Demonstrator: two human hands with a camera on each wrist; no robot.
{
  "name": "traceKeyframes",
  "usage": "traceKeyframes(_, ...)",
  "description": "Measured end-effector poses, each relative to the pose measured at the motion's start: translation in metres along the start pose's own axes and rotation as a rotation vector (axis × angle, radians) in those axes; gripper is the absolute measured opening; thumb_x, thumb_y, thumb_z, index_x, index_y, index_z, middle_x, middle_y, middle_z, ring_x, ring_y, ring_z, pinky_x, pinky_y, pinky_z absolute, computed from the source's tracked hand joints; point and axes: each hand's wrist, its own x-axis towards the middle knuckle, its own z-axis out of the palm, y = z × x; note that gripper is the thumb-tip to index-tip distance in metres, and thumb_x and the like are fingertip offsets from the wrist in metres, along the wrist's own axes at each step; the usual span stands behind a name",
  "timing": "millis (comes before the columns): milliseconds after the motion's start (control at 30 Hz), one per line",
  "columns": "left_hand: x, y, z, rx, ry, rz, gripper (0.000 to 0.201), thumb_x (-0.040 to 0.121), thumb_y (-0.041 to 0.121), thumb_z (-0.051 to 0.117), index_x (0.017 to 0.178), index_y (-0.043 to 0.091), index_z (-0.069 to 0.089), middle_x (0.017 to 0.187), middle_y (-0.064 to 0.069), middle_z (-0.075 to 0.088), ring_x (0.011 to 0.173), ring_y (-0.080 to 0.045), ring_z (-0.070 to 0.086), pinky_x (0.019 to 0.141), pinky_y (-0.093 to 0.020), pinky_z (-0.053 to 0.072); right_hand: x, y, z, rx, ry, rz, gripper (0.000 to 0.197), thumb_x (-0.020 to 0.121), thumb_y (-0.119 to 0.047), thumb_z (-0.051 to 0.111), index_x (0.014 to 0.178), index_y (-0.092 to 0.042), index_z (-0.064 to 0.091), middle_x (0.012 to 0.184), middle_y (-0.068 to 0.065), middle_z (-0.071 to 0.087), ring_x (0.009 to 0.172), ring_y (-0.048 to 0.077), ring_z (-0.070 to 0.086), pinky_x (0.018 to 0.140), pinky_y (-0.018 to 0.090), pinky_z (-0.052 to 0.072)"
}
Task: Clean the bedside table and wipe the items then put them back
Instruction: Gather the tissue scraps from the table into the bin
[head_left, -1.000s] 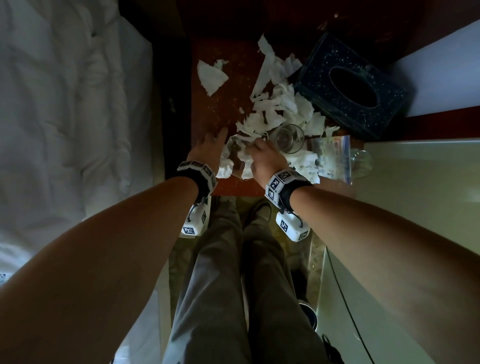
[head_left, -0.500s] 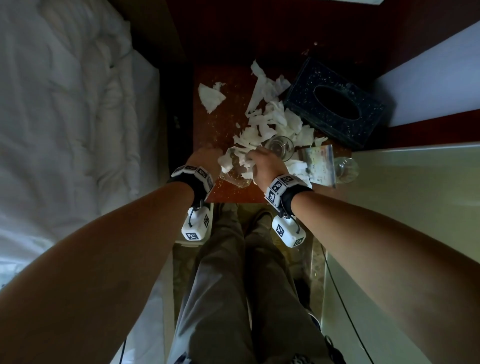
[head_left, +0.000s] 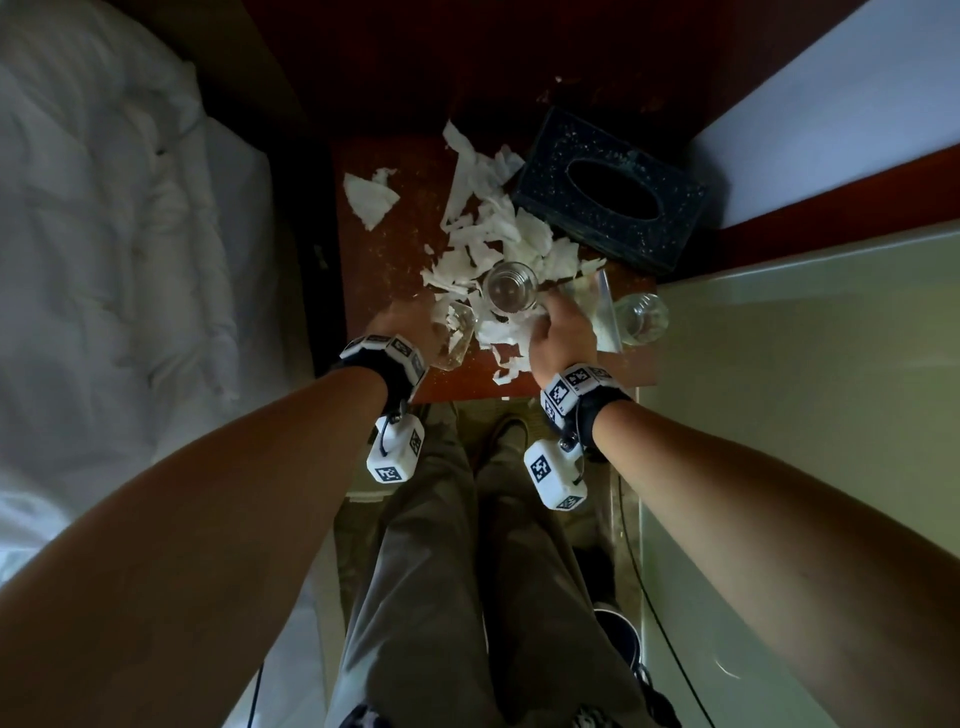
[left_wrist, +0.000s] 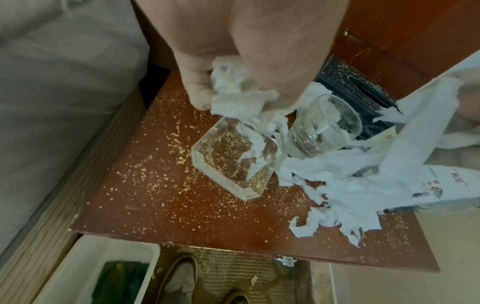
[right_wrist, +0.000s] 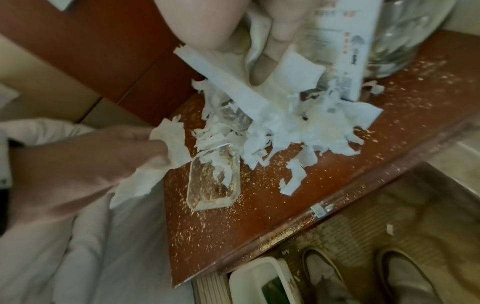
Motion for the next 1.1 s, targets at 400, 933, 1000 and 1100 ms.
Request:
traceKeyframes(400, 0.024, 0.015, 0.03, -0.025, 0.019, -0.084, 0.061, 0.089, 0.048, 0.059, 0.136, 0.012, 0.045, 0.14, -0.01, 0.046, 0.121, -0.038, 0.055, 0.095, -0.047, 0.05, 0.014, 0.043, 0.017, -0.104, -0.233, 0.206, 0.061, 0.09, -0.006, 0.06, 0.144, -0.019, 0.035, 0.15, 0.006, 0.03, 0.124, 0.029, 0.052, 0.098, 0.034, 0.045)
traceKeyframes(933, 0.038, 0.024, 0.047, 0.183, 0.033, -0.173, 0.059, 0.094, 0.057, 0.051, 0.137, 0.017, 0.05, 0.143, -0.014, 0.042, 0.121, -0.038, 0.055, 0.094, -0.045, 0.049, 0.054, 0.053, 0.04, -0.28, -0.305, 0.09, 0.049, 0.09, -0.014, 0.066, 0.134, -0.009, 0.045, 0.135, 0.011, 0.05, 0.125, 0.028, 0.051, 0.1, 0.038, 0.046)
traceKeyframes(1000, 0.04, 0.022, 0.049, 0.177, 0.033, -0.167, 0.056, 0.092, 0.056, 0.054, 0.136, 0.021, 0.052, 0.144, -0.013, 0.04, 0.121, -0.038, 0.056, 0.094, -0.044, 0.05, 0.053, 0.053, 0.041, -0.255, -0.258, 0.09, 0.035, 0.094, -0.014, 0.061, 0.126, -0.007, 0.051, 0.127, 0.009, 0.056, 0.118, 0.025, 0.056, 0.093, 0.033, 0.05)
traceKeyframes(1100, 0.041, 0.018, 0.051, 0.148, 0.025, -0.16, 0.051, 0.092, 0.054, 0.056, 0.134, 0.024, 0.054, 0.145, -0.011, 0.04, 0.119, -0.038, 0.057, 0.094, -0.045, 0.051, 0.051, 0.05, 0.038, -0.229, -0.252, 0.092, 0.028, 0.095, -0.014, 0.056, 0.122, -0.008, 0.052, 0.124, 0.009, 0.056, 0.114, 0.025, 0.057, 0.09, 0.032, 0.052)
